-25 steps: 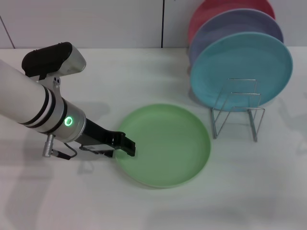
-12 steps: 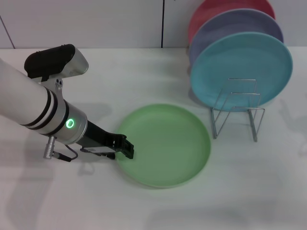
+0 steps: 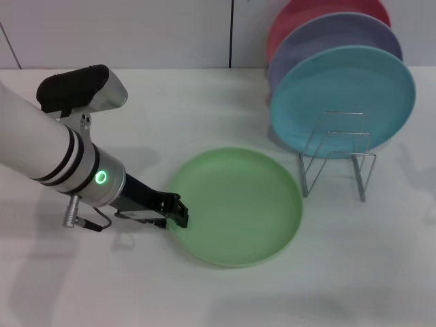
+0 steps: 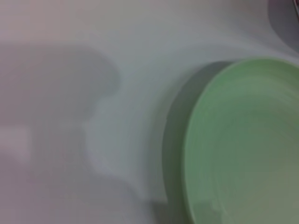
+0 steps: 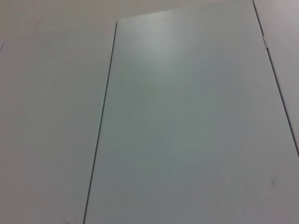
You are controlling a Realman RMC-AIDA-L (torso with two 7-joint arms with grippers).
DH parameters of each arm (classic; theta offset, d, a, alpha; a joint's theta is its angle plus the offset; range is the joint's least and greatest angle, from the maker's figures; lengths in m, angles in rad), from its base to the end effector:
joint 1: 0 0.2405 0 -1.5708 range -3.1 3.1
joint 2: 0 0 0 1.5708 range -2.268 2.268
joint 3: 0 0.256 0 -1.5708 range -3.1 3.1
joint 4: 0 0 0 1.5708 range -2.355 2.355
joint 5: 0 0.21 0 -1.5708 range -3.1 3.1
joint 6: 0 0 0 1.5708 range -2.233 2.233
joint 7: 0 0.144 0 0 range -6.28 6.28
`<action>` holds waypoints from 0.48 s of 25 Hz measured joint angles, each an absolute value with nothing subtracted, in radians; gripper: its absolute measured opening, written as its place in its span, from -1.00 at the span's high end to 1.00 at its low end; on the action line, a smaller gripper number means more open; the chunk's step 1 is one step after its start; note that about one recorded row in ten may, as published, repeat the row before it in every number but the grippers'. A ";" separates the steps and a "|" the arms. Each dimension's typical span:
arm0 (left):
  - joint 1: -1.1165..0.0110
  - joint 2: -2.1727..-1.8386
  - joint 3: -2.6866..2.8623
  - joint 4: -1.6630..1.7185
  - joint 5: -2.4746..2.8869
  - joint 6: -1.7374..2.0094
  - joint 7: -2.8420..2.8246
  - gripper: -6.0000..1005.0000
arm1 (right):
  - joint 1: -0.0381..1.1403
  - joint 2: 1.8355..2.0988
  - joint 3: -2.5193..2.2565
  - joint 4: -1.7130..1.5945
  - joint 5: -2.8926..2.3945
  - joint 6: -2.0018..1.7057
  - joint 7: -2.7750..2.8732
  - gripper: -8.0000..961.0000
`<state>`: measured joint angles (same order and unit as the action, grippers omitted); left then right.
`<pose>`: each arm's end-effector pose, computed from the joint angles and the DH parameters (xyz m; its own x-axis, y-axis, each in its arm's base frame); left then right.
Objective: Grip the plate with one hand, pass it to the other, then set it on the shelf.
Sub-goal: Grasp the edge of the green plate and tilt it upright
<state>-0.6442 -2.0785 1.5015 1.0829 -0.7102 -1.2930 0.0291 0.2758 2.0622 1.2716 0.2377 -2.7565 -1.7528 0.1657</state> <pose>-0.1887 0.3631 -0.0543 0.3046 0.9497 0.0727 0.8944 -0.2589 -0.3648 0.2941 0.2692 0.0503 0.5469 0.5748 -0.6087 -0.6457 -0.1732 -0.7437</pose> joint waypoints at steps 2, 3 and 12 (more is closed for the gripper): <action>-0.644 -2.079 1.506 1.083 -0.710 -1.293 0.029 0.23 | 0.274 2.062 1.272 0.238 -2.757 -1.755 0.166 -0.49; -0.644 -2.079 1.506 1.083 -0.710 -1.293 0.030 0.24 | 0.274 2.062 1.272 0.238 -2.757 -1.755 0.166 -0.49; -0.644 -2.079 1.508 1.083 -0.707 -1.292 0.033 0.49 | 0.274 2.062 1.272 0.238 -2.756 -1.764 0.168 -0.49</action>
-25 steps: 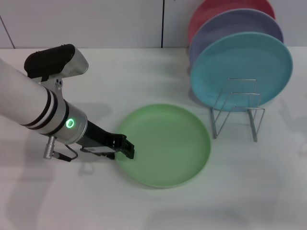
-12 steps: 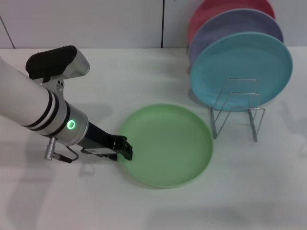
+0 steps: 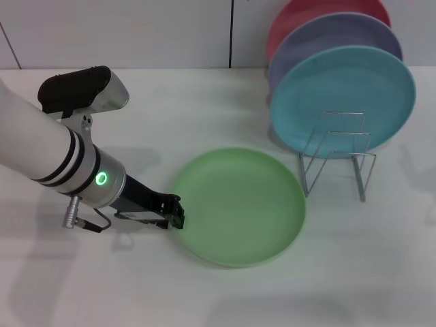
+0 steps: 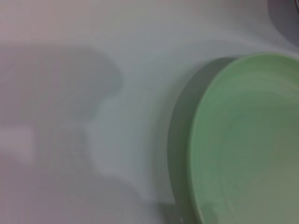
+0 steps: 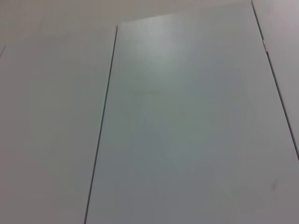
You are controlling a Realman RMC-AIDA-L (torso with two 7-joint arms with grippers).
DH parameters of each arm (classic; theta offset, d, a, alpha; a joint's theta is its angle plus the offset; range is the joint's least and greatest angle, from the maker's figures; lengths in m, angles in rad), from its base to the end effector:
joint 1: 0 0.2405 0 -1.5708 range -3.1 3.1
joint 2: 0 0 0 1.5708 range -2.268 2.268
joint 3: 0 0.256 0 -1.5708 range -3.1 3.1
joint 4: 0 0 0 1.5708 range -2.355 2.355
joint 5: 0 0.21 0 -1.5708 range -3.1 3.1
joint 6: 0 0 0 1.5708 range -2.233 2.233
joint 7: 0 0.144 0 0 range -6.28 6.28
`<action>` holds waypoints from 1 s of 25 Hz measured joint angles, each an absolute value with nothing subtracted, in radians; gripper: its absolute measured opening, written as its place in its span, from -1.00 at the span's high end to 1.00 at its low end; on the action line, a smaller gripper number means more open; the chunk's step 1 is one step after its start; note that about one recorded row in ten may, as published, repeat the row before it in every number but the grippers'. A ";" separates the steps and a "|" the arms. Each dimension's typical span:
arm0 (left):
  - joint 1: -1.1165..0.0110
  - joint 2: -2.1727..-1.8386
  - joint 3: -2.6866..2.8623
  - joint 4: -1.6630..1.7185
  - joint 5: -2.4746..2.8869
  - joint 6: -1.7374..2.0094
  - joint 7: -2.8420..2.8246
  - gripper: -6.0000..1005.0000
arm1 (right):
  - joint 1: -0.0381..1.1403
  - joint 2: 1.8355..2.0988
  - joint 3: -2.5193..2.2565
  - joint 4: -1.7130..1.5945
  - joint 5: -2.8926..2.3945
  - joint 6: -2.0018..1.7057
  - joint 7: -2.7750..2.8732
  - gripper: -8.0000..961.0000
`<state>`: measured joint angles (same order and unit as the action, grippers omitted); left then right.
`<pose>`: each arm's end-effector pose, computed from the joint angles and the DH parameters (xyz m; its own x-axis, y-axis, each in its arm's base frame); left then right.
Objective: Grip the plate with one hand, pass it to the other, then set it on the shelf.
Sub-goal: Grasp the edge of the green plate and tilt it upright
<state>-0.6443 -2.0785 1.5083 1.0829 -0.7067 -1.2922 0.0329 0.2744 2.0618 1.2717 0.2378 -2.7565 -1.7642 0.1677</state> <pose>-0.1889 0.3626 -0.0551 0.3125 0.9476 0.0660 0.8896 -0.2676 -0.3702 0.2935 0.2679 0.0513 0.5406 0.5828 -0.6067 -0.6457 -0.1748 -0.7433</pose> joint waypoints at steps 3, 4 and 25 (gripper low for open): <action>-0.644 -2.078 1.510 1.084 -0.702 -1.292 0.035 0.49 | 0.275 2.062 1.272 0.238 -2.757 -1.764 0.172 -0.49; -0.644 -2.079 1.510 1.084 -0.701 -1.292 0.036 0.49 | 0.275 2.062 1.272 0.238 -2.757 -1.764 0.173 -0.49; -0.636 -2.072 1.533 1.109 -0.675 -1.293 0.081 0.89 | 0.274 2.063 1.272 0.238 -2.757 -1.772 0.175 -0.49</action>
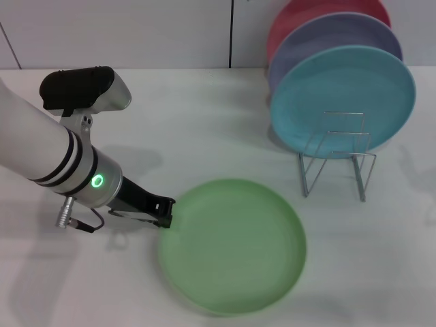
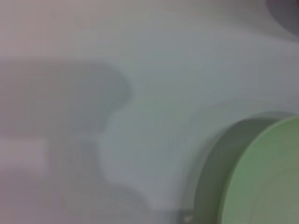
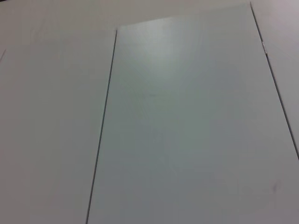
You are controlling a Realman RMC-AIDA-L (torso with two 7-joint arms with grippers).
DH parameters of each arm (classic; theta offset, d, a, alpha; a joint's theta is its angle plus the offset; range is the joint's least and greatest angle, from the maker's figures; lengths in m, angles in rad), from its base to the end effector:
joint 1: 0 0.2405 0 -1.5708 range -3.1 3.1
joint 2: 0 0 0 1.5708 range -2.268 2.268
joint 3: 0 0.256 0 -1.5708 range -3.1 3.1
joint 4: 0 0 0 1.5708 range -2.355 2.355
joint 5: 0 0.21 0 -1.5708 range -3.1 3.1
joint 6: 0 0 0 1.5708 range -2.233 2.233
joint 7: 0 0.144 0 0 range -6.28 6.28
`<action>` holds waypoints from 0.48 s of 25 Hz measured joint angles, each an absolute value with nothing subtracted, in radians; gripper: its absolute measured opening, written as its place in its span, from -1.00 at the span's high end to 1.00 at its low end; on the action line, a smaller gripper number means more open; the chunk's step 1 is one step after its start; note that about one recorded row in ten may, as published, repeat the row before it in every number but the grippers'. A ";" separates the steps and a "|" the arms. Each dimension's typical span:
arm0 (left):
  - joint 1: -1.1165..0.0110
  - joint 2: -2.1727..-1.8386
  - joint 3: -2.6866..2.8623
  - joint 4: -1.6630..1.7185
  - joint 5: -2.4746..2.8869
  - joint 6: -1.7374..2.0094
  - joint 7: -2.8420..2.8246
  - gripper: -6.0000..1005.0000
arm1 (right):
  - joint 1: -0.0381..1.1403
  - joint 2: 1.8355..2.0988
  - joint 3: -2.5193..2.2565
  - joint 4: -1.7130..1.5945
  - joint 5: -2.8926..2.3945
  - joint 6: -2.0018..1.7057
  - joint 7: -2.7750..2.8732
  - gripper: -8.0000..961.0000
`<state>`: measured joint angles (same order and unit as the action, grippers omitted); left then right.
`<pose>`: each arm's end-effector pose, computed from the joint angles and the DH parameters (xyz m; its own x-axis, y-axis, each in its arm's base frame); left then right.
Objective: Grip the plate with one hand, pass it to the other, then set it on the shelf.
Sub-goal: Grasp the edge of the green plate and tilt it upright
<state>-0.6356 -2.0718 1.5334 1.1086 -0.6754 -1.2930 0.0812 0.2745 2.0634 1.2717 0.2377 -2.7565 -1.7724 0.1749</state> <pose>-0.1908 0.3622 -0.0525 0.3859 0.9219 0.0345 0.8466 -0.3390 -0.4103 0.2924 0.2671 0.0513 0.5306 0.5877 -0.6108 -0.6499 -0.1805 -0.7382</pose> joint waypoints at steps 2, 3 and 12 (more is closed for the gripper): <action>-0.636 -2.073 1.536 1.112 -0.656 -1.296 0.086 0.94 | 0.274 2.065 1.272 0.238 -2.757 -1.775 0.175 -0.49; -0.636 -2.073 1.536 1.112 -0.656 -1.296 0.086 0.94 | 0.274 2.065 1.272 0.238 -2.757 -1.775 0.175 -0.49; -0.618 -2.069 1.527 1.172 -0.574 -1.301 0.086 0.94 | 0.273 2.065 1.272 0.238 -2.757 -1.776 0.175 -0.49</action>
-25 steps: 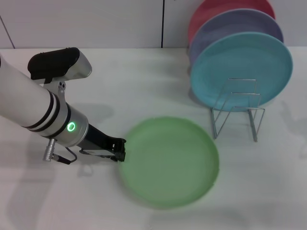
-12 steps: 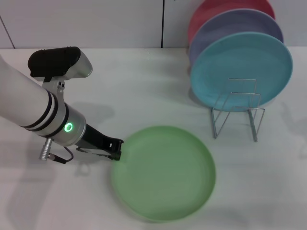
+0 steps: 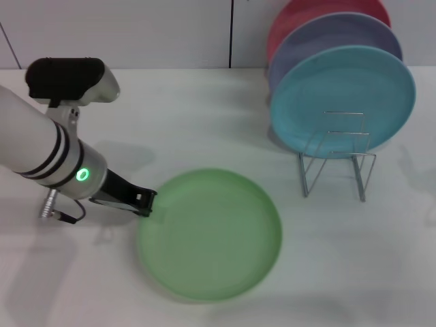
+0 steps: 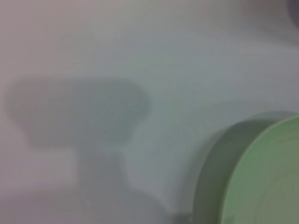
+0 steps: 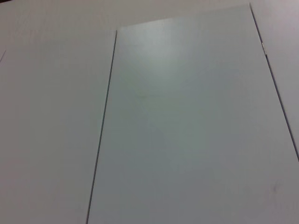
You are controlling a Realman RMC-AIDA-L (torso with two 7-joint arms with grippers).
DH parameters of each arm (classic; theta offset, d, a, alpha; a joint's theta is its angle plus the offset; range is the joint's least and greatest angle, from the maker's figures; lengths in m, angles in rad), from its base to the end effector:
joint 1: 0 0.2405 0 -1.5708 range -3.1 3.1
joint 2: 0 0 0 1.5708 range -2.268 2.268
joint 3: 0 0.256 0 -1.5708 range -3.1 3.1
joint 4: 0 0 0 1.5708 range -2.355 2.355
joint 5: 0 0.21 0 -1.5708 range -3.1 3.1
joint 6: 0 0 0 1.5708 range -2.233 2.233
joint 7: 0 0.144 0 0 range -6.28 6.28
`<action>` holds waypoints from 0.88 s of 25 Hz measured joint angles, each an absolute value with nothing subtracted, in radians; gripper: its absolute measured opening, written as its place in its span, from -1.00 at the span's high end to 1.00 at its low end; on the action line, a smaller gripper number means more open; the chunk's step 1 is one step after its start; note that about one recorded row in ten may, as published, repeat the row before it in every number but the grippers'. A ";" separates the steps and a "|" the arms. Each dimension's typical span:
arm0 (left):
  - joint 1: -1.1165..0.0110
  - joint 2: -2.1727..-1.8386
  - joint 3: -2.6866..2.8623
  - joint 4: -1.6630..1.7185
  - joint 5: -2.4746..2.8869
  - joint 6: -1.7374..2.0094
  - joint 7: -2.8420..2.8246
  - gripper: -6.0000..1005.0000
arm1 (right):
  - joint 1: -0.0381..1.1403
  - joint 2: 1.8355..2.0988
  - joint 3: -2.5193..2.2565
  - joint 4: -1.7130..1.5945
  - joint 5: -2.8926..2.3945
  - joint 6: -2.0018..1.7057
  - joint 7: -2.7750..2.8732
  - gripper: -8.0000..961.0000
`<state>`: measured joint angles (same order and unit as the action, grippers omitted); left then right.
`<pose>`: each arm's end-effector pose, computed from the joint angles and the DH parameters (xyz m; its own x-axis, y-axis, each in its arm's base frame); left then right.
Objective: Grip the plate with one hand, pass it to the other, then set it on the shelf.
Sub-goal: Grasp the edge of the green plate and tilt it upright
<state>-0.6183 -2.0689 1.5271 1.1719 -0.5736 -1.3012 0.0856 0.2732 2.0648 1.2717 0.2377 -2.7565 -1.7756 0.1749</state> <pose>-0.1948 0.3677 -0.0383 0.4369 0.8985 0.0417 0.7899 -0.3611 -0.4956 0.2922 0.2663 0.0510 0.5288 0.5892 -0.6109 -0.6509 -0.1804 -0.7375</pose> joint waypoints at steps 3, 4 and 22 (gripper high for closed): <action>-0.613 -2.067 1.520 1.176 -0.555 -1.299 0.086 0.94 | 0.274 2.065 1.272 0.238 -2.757 -1.775 0.176 -0.49; -0.610 -2.066 1.518 1.176 -0.554 -1.295 0.089 0.94 | 0.274 2.065 1.272 0.238 -2.757 -1.774 0.176 -0.49; -0.467 -2.063 1.258 1.173 -0.818 -1.209 0.434 0.93 | 0.287 2.072 1.280 0.238 -2.757 -1.718 0.217 -0.49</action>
<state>-0.4668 -2.0632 1.2585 1.1732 -0.8181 -1.2086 0.4340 0.2874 2.0724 1.2803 0.2377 -2.7565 -1.7179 0.2171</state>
